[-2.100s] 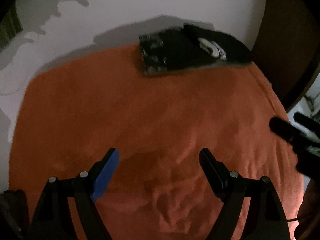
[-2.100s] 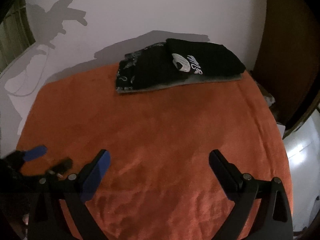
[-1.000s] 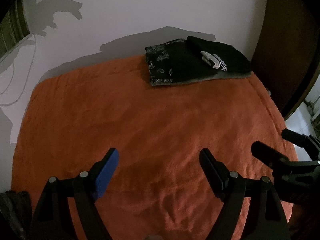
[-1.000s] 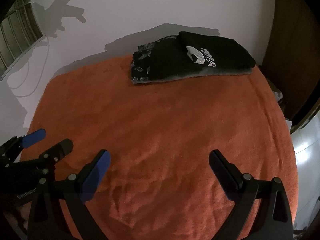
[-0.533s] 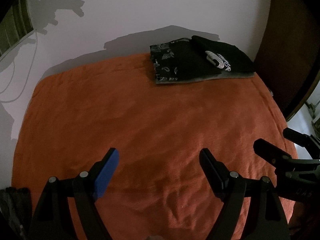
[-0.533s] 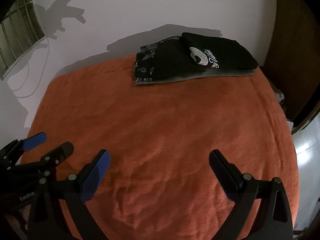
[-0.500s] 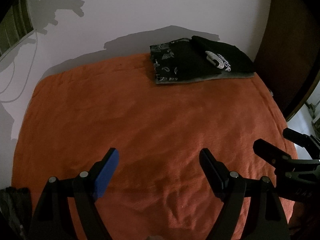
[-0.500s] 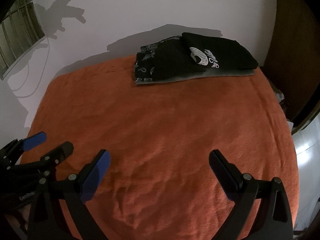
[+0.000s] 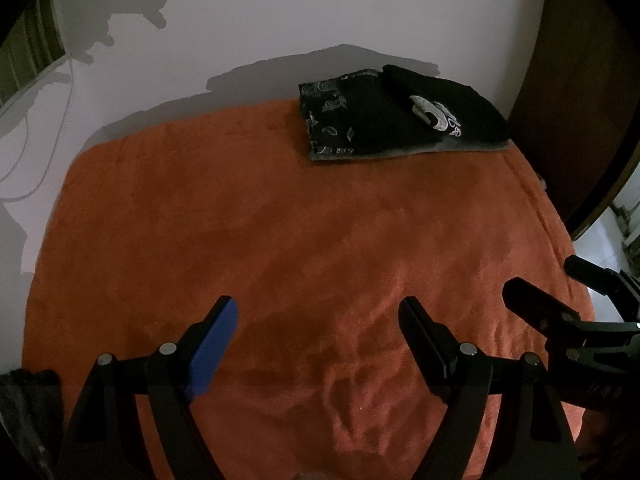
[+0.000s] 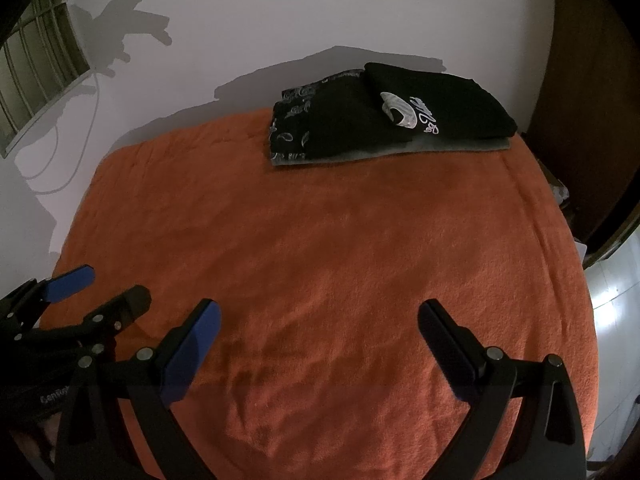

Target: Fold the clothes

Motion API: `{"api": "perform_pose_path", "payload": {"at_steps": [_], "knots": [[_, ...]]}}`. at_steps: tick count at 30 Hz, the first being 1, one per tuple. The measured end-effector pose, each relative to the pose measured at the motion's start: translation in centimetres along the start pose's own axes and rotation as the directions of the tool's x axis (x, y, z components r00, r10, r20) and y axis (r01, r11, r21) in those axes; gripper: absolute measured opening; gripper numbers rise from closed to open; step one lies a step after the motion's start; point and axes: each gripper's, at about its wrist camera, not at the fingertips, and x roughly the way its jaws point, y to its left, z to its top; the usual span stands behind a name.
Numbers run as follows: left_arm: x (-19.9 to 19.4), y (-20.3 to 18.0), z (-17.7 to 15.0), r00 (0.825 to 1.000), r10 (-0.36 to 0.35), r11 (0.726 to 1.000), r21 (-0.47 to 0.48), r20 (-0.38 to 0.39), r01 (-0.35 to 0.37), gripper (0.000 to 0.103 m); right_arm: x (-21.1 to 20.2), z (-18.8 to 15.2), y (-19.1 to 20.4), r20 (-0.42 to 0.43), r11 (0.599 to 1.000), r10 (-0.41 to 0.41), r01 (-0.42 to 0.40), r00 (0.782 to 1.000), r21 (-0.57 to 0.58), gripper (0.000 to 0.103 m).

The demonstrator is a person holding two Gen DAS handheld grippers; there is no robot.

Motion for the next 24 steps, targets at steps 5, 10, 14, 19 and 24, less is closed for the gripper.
{"api": "perform_pose_path", "payload": {"at_steps": [5, 10, 14, 19, 24], "knots": [[-0.11, -0.18, 0.03, 1.0, 0.001, 1.0, 0.004, 0.0, -0.001, 0.083, -0.06, 0.09, -0.08, 0.003, 1.0, 0.0, 0.0, 1.0, 0.002, 0.099], [-0.1, -0.03, -0.01, 1.0, 0.0, 1.0, 0.001, -0.004, 0.0, 0.083, -0.01, -0.11, -0.1, 0.0, 1.0, 0.002, -0.002, 1.0, 0.001, 0.099], [-0.09, 0.16, 0.02, 1.0, 0.001, 1.0, -0.003, -0.007, -0.001, 0.083, 0.31, -0.04, -0.1, -0.009, 1.0, 0.002, -0.002, 1.0, -0.006, 0.099], [-0.19, 0.3, -0.01, 1.0, 0.002, 1.0, -0.007, -0.006, -0.002, 0.083, 0.66, -0.08, -0.12, -0.014, 1.0, -0.004, 0.004, 1.0, -0.009, 0.099], [-0.08, 0.58, -0.04, 1.0, -0.007, 1.0, -0.018, -0.008, 0.007, 0.083, 0.72, -0.21, -0.02, -0.01, 1.0, -0.007, 0.007, 1.0, -0.007, 0.099]]}}
